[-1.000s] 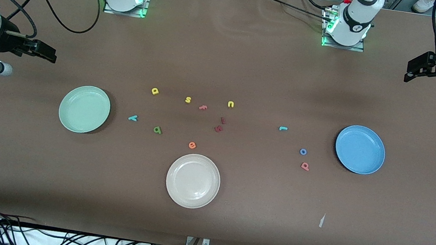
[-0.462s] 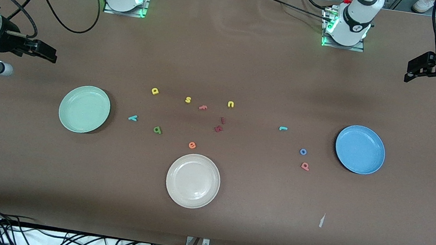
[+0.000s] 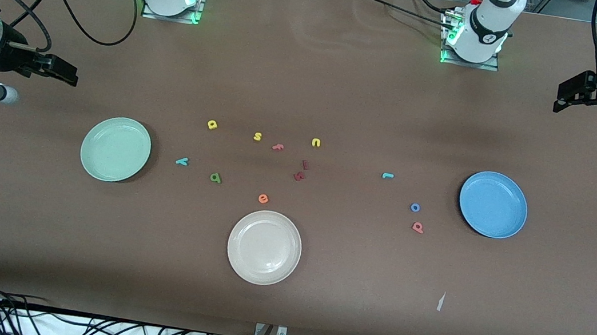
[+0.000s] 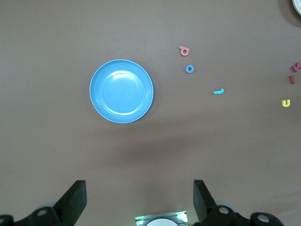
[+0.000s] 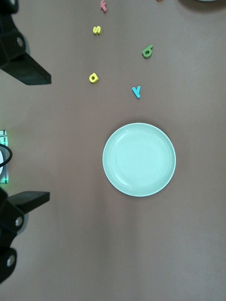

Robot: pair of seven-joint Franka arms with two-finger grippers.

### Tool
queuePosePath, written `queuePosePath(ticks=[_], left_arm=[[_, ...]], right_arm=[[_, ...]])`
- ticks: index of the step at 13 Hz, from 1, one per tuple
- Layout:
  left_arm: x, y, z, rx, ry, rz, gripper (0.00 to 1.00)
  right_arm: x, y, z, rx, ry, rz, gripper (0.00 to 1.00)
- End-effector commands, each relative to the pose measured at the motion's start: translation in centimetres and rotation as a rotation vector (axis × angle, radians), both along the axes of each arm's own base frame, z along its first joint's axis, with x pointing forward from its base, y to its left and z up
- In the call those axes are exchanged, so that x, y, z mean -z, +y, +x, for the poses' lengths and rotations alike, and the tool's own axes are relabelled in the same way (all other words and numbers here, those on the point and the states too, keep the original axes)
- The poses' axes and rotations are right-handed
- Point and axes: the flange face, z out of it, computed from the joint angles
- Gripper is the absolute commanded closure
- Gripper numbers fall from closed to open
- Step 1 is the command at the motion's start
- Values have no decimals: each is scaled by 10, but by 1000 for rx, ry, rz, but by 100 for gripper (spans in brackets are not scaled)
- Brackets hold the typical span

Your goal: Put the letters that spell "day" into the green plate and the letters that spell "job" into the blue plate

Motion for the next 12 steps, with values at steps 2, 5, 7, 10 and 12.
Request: queuePosePath(ticks=[2, 5, 7, 10, 12], left_arm=[[-5, -3, 2, -4, 8, -13, 0], [-5, -2, 2, 7, 7, -14, 0], [-6, 0, 3, 2, 4, -13, 0], [-6, 0, 3, 4, 1, -7, 0], [-9, 3, 3, 1, -5, -7, 0]], right_arm=[[-3, 1, -1, -1, -6, -10, 0], [-3, 1, -1, 1, -6, -10, 0], [-3, 2, -1, -1, -6, -10, 0], [-3, 2, -1, 1, -6, -10, 0], [-2, 2, -1, 1, -5, -11, 0]])
